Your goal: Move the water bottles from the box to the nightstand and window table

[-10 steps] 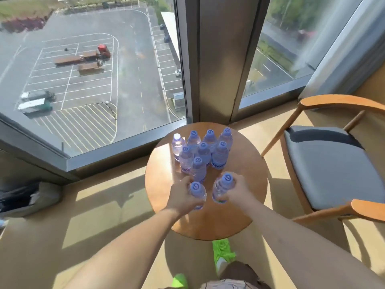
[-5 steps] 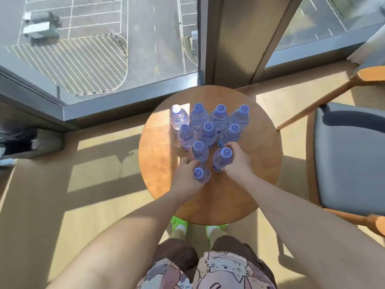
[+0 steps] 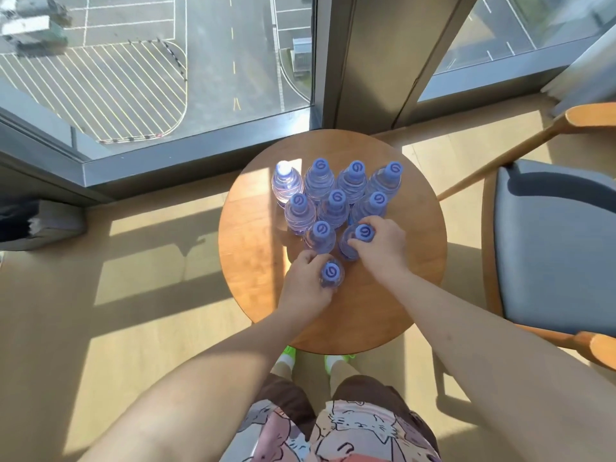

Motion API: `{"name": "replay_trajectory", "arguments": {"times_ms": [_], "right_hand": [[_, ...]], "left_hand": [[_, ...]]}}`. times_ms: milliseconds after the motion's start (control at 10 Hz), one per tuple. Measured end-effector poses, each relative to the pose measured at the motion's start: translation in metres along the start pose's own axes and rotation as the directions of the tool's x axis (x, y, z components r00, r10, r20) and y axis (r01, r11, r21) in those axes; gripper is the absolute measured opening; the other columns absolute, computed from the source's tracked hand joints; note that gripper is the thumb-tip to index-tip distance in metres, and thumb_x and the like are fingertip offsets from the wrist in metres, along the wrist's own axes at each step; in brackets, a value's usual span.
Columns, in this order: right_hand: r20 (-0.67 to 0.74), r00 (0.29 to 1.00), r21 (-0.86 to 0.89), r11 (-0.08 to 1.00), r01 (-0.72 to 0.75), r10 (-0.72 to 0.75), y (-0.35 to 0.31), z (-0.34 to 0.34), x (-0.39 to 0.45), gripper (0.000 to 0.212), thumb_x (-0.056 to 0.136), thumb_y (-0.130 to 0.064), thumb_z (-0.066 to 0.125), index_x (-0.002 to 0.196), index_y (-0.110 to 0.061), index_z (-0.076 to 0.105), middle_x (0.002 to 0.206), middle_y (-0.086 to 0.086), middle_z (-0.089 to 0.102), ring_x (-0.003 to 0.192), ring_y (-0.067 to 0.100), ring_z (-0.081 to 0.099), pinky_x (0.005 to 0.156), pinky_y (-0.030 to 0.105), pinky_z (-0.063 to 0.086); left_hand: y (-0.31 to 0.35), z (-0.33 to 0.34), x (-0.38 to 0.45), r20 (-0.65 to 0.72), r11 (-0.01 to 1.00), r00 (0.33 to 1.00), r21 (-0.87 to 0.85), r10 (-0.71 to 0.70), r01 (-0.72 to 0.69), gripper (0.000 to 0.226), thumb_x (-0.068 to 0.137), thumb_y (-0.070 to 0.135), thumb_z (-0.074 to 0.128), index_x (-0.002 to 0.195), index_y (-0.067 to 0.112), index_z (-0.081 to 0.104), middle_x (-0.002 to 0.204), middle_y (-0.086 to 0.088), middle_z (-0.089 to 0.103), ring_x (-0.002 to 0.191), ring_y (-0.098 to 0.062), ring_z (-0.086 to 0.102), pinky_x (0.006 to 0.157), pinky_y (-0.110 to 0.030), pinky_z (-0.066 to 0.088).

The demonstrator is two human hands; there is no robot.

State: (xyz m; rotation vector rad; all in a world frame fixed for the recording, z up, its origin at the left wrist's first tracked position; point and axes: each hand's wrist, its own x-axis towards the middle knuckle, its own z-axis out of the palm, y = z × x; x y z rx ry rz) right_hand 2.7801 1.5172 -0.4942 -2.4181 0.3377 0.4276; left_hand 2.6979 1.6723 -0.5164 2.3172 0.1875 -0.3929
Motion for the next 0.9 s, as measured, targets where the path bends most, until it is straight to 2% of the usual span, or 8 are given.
{"name": "replay_trajectory", "arguments": {"times_ms": [200, 300, 500, 600, 700, 800, 900], "right_hand": [[0.072, 0.995, 0.045, 0.997, 0.069, -0.072, -0.001, 0.004, 0.0, 0.039, 0.079, -0.004, 0.079, 0.114, -0.02, 0.073, 0.113, 0.004, 0.067, 0.108, 0.023, 0.061, 0.085, 0.022, 0.037], [0.084, 0.992, 0.054, 0.995, 0.086, -0.09, 0.001, 0.003, 0.002, 0.04, 0.079, 0.0, 0.079, 0.113, -0.021, 0.073, 0.117, 0.003, 0.067, 0.11, 0.023, 0.06, 0.088, 0.022, 0.038], [0.105, 0.991, 0.09, 0.994, 0.068, -0.077, 0.008, 0.003, 0.002, 0.047, 0.082, -0.006, 0.078, 0.124, -0.024, 0.07, 0.12, 0.002, 0.07, 0.112, 0.02, 0.063, 0.088, 0.019, 0.04], [0.095, 0.994, 0.114, 0.993, 0.043, -0.054, 0.009, 0.003, -0.001, 0.05, 0.083, -0.009, 0.077, 0.129, -0.027, 0.068, 0.12, 0.001, 0.071, 0.112, 0.02, 0.064, 0.087, 0.019, 0.041], [0.091, 0.995, 0.136, 0.99, 0.024, -0.037, 0.01, 0.003, -0.005, 0.057, 0.084, -0.009, 0.075, 0.137, -0.027, 0.063, 0.126, 0.002, 0.069, 0.117, 0.02, 0.063, 0.091, 0.019, 0.041], [0.075, 0.997, 0.143, 0.99, 0.016, -0.027, 0.005, -0.001, -0.011, 0.061, 0.082, -0.005, 0.069, 0.138, -0.027, 0.062, 0.128, 0.002, 0.069, 0.117, 0.02, 0.063, 0.091, 0.021, 0.044], [0.019, 1.0, 0.158, 0.987, 0.013, -0.016, -0.003, -0.007, -0.014, 0.06, 0.082, -0.006, 0.066, 0.138, -0.027, 0.062, 0.13, 0.002, 0.066, 0.118, 0.022, 0.061, 0.093, 0.026, 0.047]], "left_hand": [[0.007, 0.001, 0.001, -0.025, 0.996, 0.996, 0.029, 0.088, -0.087, 0.05, 0.078, 0.005, 0.076, 0.125, 0.018, 0.072, 0.112, -0.003, 0.063, 0.1, -0.024, 0.062, 0.082, -0.028, 0.047], [0.012, 0.003, 0.004, -0.051, 0.994, 0.993, 0.041, 0.103, -0.101, 0.051, 0.078, 0.001, 0.074, 0.126, 0.017, 0.071, 0.115, -0.004, 0.068, 0.105, -0.026, 0.063, 0.086, -0.03, 0.047], [0.012, 0.009, 0.005, -0.118, 0.99, 0.983, 0.026, 0.14, -0.138, 0.049, 0.076, -0.003, 0.075, 0.122, 0.012, 0.074, 0.109, -0.006, 0.072, 0.101, -0.028, 0.065, 0.084, -0.033, 0.05], [0.011, 0.01, 0.005, -0.109, 0.988, 0.982, 0.023, 0.152, -0.15, 0.049, 0.076, -0.004, 0.074, 0.122, 0.01, 0.073, 0.111, -0.008, 0.071, 0.103, -0.03, 0.064, 0.087, -0.034, 0.05], [0.011, 0.008, 0.006, -0.051, 0.989, 0.988, 0.027, 0.145, -0.144, 0.045, 0.078, -0.002, 0.073, 0.121, 0.012, 0.07, 0.114, -0.007, 0.067, 0.106, -0.028, 0.06, 0.088, -0.036, 0.049], [0.014, -0.003, 0.009, 0.031, 0.986, 0.986, 0.046, 0.162, -0.163, 0.045, 0.077, -0.002, 0.07, 0.12, 0.012, 0.067, 0.113, -0.008, 0.061, 0.106, -0.029, 0.056, 0.085, -0.031, 0.043], [0.017, -0.011, 0.01, 0.05, 0.982, 0.983, 0.062, 0.178, -0.181, 0.05, 0.077, 0.003, 0.071, 0.126, 0.01, 0.066, 0.119, -0.011, 0.061, 0.114, -0.032, 0.053, 0.093, -0.033, 0.041]]}}
